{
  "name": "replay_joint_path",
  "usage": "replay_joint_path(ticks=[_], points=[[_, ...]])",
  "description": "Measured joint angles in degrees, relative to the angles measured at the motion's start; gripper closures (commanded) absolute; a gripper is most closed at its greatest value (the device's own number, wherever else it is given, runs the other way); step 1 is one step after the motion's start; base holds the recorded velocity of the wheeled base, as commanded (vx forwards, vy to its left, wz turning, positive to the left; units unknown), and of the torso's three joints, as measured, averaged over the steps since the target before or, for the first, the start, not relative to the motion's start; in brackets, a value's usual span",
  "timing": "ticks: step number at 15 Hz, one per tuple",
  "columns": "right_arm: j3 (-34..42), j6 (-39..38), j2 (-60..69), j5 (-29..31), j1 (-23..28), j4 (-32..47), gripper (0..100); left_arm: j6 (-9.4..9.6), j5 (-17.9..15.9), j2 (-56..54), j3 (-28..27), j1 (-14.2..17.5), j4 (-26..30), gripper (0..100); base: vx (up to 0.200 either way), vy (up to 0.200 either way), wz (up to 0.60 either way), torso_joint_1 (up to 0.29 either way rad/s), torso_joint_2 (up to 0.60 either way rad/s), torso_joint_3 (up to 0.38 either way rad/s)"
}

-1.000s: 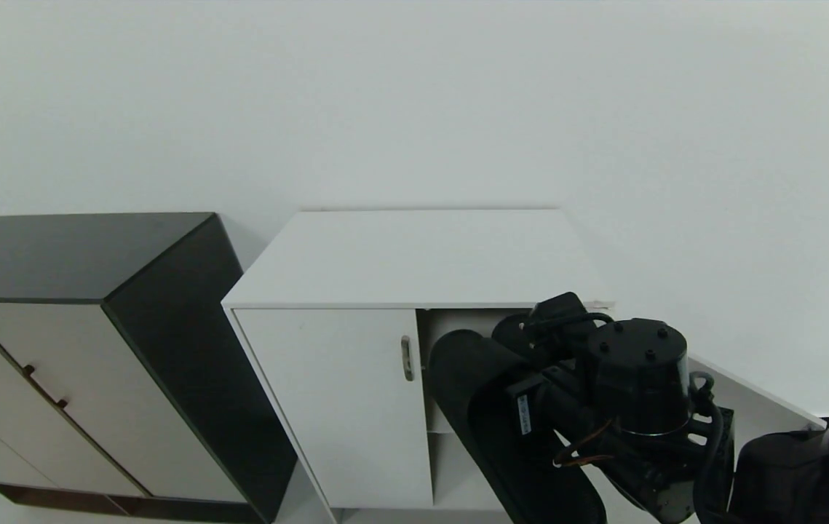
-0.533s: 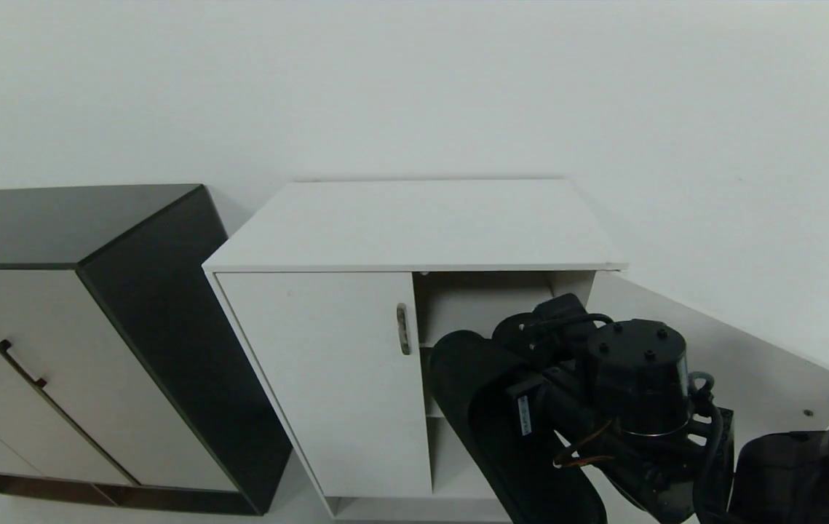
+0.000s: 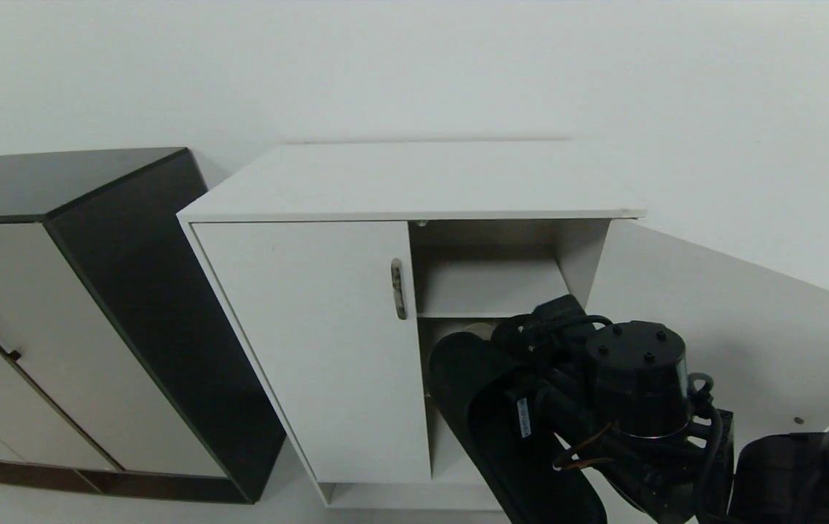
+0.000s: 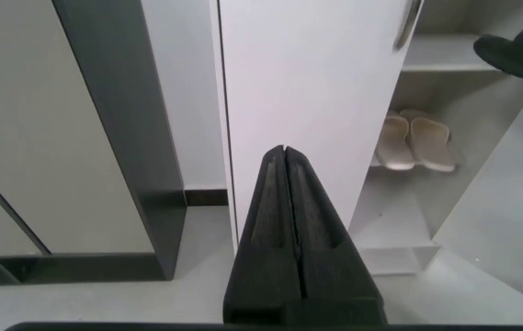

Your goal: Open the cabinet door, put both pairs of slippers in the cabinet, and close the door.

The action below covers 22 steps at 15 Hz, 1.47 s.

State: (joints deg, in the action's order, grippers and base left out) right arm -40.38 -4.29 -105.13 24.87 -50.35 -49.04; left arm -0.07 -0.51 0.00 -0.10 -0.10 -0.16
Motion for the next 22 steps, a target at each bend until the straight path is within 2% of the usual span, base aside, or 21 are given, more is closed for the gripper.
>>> replay_joint_path(ticks=[12, 18, 20, 22], points=[[1.02, 0.5, -1.15, -0.02, -0.09, -2.93, 100, -0.02, -0.02, 0.0, 0.0, 0.0, 0.0, 100, 0.0, 0.0, 0.0, -0.094, 0.46, 0.359], [1.11, 2.18, -1.89, 0.83, -0.87, -3.47, 100, -0.09, -0.02, 0.0, 0.0, 0.0, 0.02, 100, 0.0, 0.0, 0.0, -0.001, 0.1, 0.088], [-2.47, 0.2, -2.23, 3.57, -1.9, 0.74, 100, -0.06, -0.02, 0.0, 0.0, 0.0, 0.0, 100, 0.0, 0.0, 0.0, 0.0, 0.0, 0.0], [-8.5, -4.52, -2.26, 9.73, -3.04, 12.29, 100, -0.09, -0.02, 0.0, 0.0, 0.0, 0.0, 100, 0.0, 0.0, 0.0, 0.0, 0.0, 0.0]])
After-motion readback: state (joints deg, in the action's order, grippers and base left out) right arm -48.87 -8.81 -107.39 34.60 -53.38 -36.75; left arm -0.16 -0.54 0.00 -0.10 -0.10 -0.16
